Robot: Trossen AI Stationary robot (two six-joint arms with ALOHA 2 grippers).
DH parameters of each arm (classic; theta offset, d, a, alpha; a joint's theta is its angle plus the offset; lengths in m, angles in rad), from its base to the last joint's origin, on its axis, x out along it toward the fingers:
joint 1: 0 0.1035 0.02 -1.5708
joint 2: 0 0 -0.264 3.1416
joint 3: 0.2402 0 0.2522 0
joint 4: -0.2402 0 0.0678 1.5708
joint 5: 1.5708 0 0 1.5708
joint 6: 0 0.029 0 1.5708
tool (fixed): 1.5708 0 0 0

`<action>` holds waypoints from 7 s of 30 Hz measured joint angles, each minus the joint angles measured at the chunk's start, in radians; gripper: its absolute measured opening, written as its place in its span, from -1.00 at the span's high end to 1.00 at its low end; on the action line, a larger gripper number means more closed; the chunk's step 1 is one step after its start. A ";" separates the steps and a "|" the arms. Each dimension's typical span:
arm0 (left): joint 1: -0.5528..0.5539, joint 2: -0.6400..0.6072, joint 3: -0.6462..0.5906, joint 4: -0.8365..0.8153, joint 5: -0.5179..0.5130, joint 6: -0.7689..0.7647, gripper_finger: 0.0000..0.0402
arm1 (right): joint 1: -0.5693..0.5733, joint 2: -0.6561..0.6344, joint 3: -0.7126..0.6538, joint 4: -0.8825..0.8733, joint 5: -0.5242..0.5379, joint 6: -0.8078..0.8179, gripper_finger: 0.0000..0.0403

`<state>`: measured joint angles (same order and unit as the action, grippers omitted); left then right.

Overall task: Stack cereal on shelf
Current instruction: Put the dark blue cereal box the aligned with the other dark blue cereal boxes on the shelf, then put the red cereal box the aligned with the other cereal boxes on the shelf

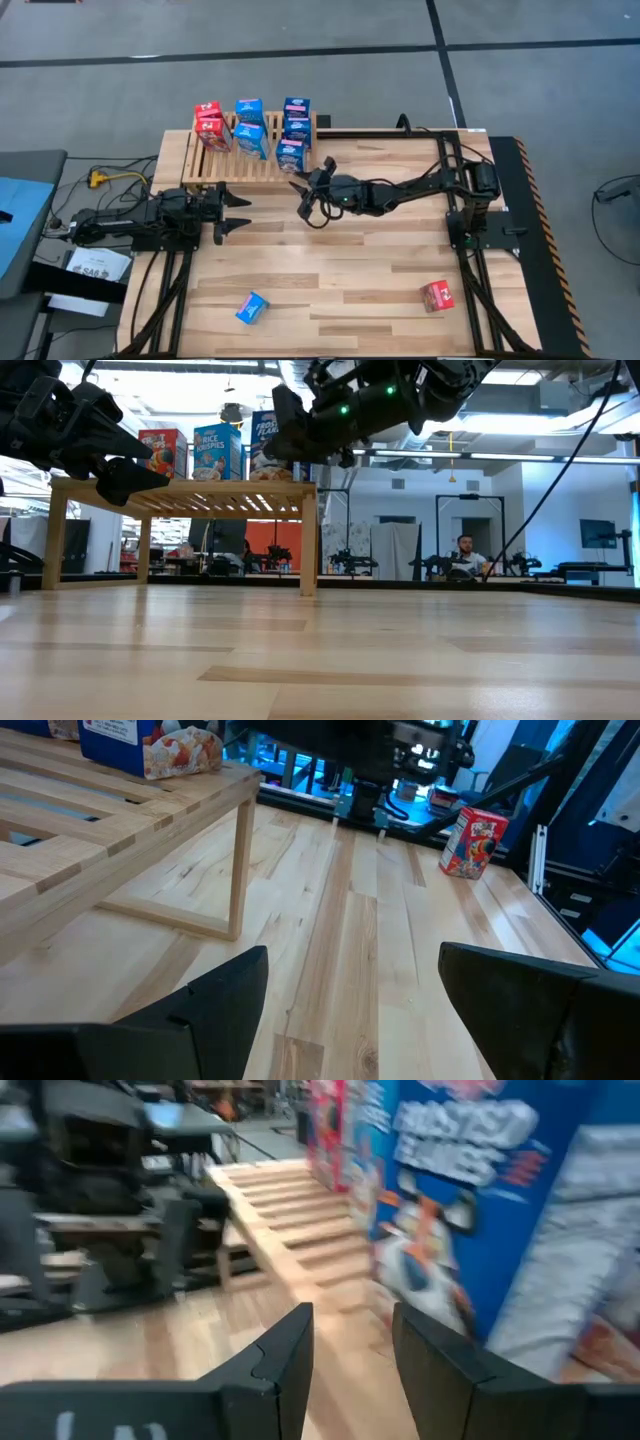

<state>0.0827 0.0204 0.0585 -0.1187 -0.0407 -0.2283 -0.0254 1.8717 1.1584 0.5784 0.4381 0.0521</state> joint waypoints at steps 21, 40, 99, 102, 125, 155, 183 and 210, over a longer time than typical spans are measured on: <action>0.000 0.000 0.000 0.000 0.000 0.000 -0.41 | 0.047 -0.014 0.441 -0.603 -0.099 -0.190 0.19; 0.000 0.000 0.000 0.000 0.000 0.000 -0.41 | -0.098 -0.014 0.652 -0.754 -0.220 -0.263 0.19; 0.000 0.000 0.000 0.000 0.000 0.000 -0.41 | -0.211 -0.016 0.652 -1.105 -0.350 -0.229 -0.94; 0.000 0.000 0.000 0.000 0.000 0.000 -0.41 | -0.211 -0.018 0.653 -1.097 -0.349 -0.229 -0.93; 0.000 0.000 0.000 0.000 0.000 0.000 -0.41 | -0.210 -0.018 0.653 -1.116 -0.357 -0.225 -0.24; 0.000 0.000 0.000 0.000 0.000 0.000 -0.41 | -0.218 -0.031 0.654 -1.169 -0.353 -0.244 -0.07; 0.000 0.000 0.000 0.000 0.000 0.000 -0.41 | -0.218 -0.032 0.652 -1.179 -0.331 -0.244 -0.56; 0.000 0.000 0.000 0.000 0.000 0.000 -0.41 | -0.050 -0.295 0.594 -1.467 -0.263 -0.067 -0.62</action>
<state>0.0829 0.0204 0.0584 -0.1184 -0.0406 -0.2283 -0.0755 1.5771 1.7525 -0.8883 0.1749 -0.0149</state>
